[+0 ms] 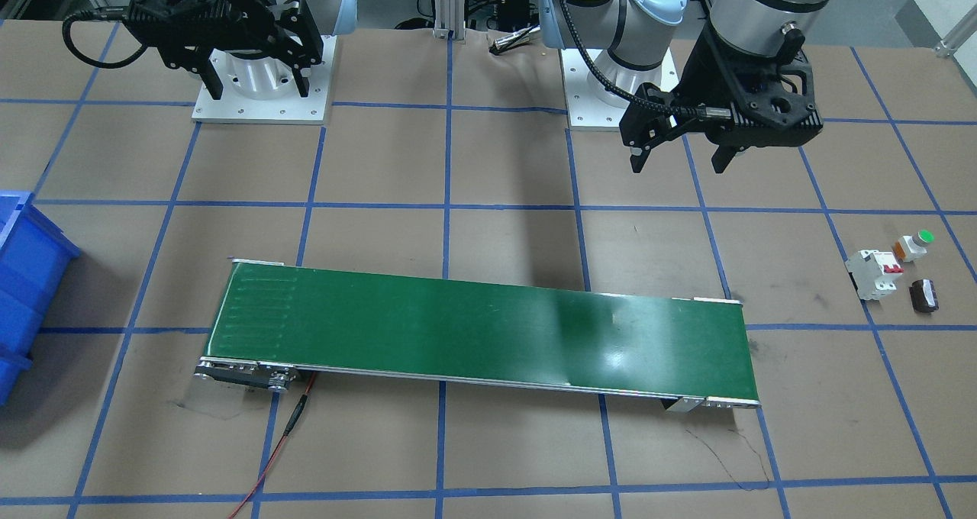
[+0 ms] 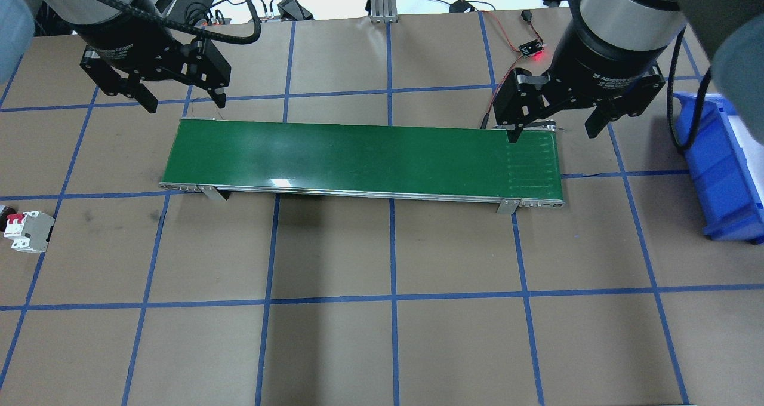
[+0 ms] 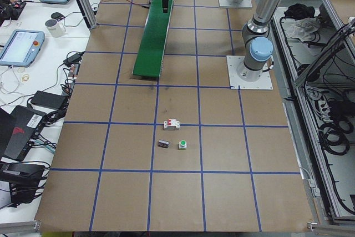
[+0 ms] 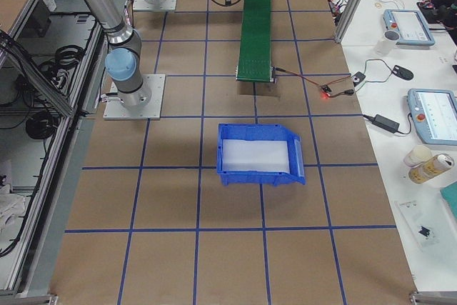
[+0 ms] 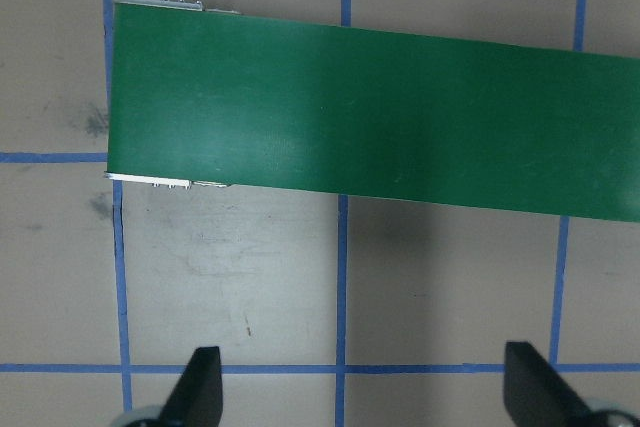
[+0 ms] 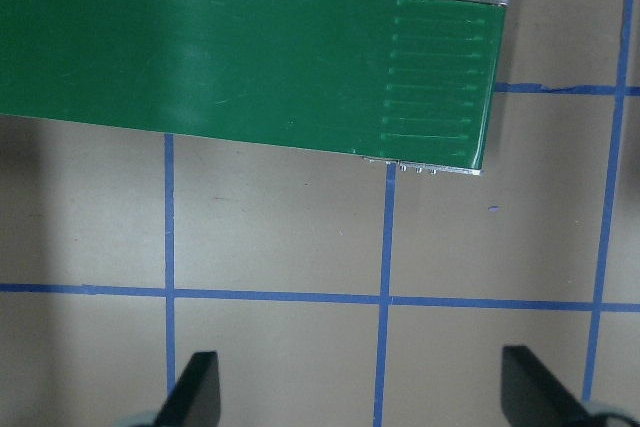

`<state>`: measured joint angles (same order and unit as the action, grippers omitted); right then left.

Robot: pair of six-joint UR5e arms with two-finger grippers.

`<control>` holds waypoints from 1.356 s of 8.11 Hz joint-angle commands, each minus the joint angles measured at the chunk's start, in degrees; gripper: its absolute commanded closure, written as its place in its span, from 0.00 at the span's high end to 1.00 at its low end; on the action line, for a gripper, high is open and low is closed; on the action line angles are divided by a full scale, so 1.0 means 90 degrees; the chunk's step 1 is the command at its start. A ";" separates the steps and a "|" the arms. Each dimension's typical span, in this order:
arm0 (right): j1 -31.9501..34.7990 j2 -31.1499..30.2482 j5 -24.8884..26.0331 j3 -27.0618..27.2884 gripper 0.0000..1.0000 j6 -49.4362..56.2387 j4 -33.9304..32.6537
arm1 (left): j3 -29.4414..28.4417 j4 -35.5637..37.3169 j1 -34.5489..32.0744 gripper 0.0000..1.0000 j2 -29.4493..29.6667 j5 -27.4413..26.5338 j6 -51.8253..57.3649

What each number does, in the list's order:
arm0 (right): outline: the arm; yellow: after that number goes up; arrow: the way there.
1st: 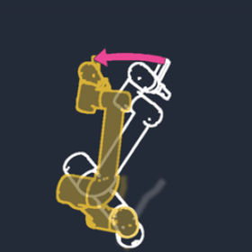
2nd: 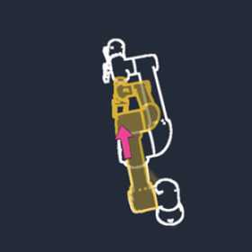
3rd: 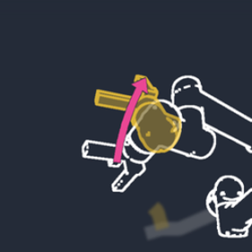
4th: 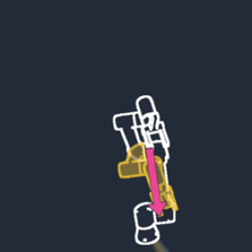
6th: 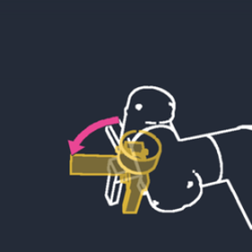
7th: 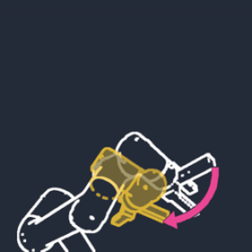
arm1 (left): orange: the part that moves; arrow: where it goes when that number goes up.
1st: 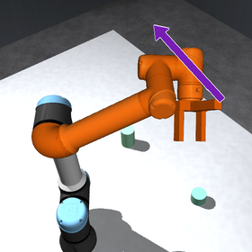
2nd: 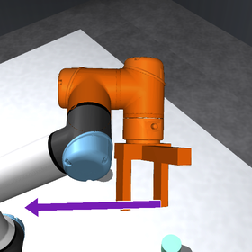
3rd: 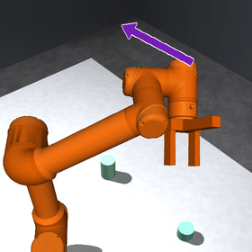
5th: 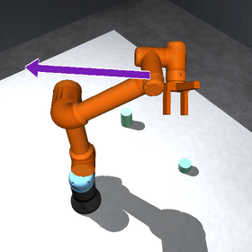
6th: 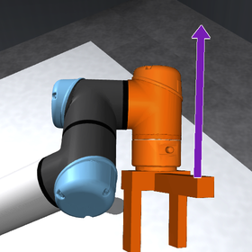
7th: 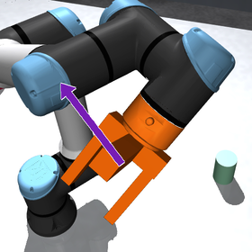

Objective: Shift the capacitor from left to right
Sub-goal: 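Move the left gripper down toward the brown capacitor beside the conveyor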

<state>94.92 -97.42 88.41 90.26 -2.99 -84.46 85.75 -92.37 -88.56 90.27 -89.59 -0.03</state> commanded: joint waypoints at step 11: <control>0.0000 -0.0005 -0.0009 0.0010 1.00 0.0000 0.0019 | -0.0036 0.1499 0.4200 1.00 0.1080 0.0032 0.4247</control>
<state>94.92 -97.47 88.45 90.33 -2.99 -84.46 85.66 -83.47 -59.52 95.35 -89.95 27.85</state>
